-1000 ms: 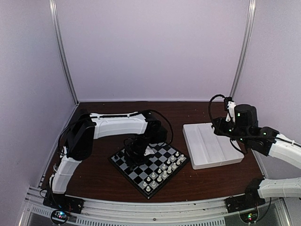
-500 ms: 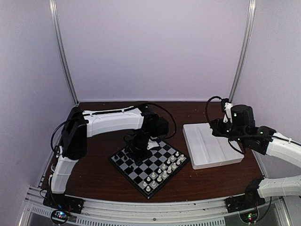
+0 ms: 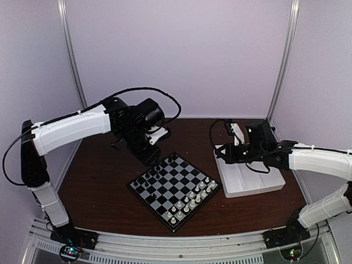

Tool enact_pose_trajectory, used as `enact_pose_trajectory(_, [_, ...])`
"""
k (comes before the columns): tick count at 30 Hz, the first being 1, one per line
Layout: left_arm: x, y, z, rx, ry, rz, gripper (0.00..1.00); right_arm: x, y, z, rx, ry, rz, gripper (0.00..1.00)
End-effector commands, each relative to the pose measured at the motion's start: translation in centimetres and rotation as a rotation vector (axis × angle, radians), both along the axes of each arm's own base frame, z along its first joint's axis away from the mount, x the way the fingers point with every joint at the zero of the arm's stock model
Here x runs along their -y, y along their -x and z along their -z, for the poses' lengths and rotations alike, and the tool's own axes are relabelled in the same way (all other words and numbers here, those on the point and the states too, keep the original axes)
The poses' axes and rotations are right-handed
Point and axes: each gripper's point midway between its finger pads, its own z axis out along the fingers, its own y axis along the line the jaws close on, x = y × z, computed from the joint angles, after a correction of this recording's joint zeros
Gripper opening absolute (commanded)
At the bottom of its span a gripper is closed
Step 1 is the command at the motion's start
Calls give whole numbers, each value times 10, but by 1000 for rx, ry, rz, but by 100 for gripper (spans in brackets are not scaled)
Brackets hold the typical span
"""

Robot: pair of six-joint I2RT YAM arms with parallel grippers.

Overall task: Set up the chess pieces on the board
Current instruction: Place the chess piece on the chessboard.

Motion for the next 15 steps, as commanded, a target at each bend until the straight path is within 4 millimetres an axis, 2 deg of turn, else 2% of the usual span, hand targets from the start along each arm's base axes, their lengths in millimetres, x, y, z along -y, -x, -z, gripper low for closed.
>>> enact_pose_trajectory(1, [21,-8,-18,9,258,-34,40,-58,19,-20,75,-66,-224,0])
enact_pose_trajectory(5, [27,-1,-26,-29,434,-29,40,-93,26,-16,87,-105,-316,0])
enact_pose_trajectory(8, [23,1,-23,-32,527,-44,40,-115,26,-12,81,-129,-360,0])
enact_pose_trajectory(15, [-15,-7,-17,36,536,-150,41,-149,18,39,64,-19,-366,0])
